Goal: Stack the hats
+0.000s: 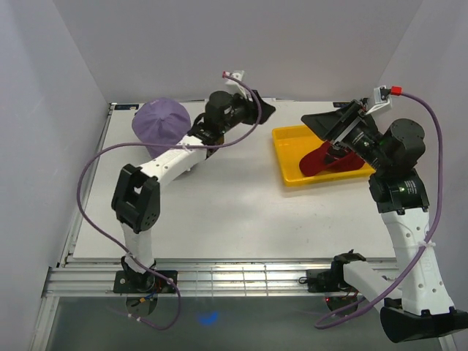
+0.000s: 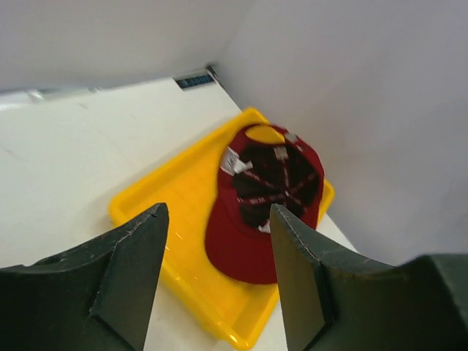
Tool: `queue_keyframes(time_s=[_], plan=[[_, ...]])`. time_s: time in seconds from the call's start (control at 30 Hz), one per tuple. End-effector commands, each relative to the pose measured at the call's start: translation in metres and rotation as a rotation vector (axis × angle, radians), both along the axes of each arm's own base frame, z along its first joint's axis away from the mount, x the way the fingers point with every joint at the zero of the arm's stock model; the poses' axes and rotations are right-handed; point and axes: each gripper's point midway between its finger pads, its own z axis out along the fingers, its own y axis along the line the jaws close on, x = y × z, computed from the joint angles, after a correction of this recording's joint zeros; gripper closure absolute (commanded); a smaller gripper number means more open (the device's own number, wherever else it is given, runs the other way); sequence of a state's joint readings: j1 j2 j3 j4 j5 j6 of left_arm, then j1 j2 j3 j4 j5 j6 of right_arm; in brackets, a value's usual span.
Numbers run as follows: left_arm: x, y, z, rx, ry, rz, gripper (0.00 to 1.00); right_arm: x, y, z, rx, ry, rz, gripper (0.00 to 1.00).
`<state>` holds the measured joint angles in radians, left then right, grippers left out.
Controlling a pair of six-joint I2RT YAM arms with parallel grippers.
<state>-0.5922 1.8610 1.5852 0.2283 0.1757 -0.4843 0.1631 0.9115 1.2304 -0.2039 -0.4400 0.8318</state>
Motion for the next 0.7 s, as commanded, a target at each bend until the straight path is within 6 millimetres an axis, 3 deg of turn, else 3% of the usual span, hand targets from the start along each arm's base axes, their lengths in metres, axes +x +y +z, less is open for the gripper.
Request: queue_keyframes(time_s=[0.0, 0.03, 0.07, 0.1, 0.13, 0.17, 0.23, 0.4, 0.67], plan=[[-0.028, -0.062, -0.03, 0.035, 0.012, -0.223, 0.33, -0.008, -0.003, 0.03, 0.016, -0.051, -0.004, 0.23], [-0.037, -0.079, -0.03, 0.032, 0.006, -0.266, 0.33, -0.009, -0.001, 0.037, 0.022, -0.059, 0.005, 0.23], [-0.037, -0.091, -0.052, 0.051, 0.031, -0.28, 0.33, -0.01, 0.0, 0.04, 0.021, -0.062, 0.016, 0.23], [-0.039, -0.099, -0.058, 0.068, 0.021, -0.292, 0.33, -0.009, 0.001, 0.041, 0.02, -0.063, 0.021, 0.23], [-0.047, -0.114, -0.056, 0.069, 0.003, -0.321, 0.33, -0.008, 0.002, 0.043, 0.014, -0.066, 0.031, 0.23], [-0.048, -0.124, -0.072, 0.087, 0.016, -0.33, 0.33, -0.008, 0.003, 0.043, 0.01, -0.065, 0.034, 0.23], [-0.056, -0.143, -0.077, 0.099, 0.0, -0.352, 0.33, -0.005, 0.005, 0.042, 0.004, -0.057, 0.045, 0.23], [-0.063, -0.174, -0.108, 0.151, -0.016, -0.339, 0.33, 0.0, 0.008, 0.035, -0.003, -0.041, 0.067, 0.23], [-0.084, -0.203, -0.109, 0.145, -0.073, -0.401, 0.33, 0.01, 0.011, 0.019, -0.019, -0.013, 0.08, 0.23]])
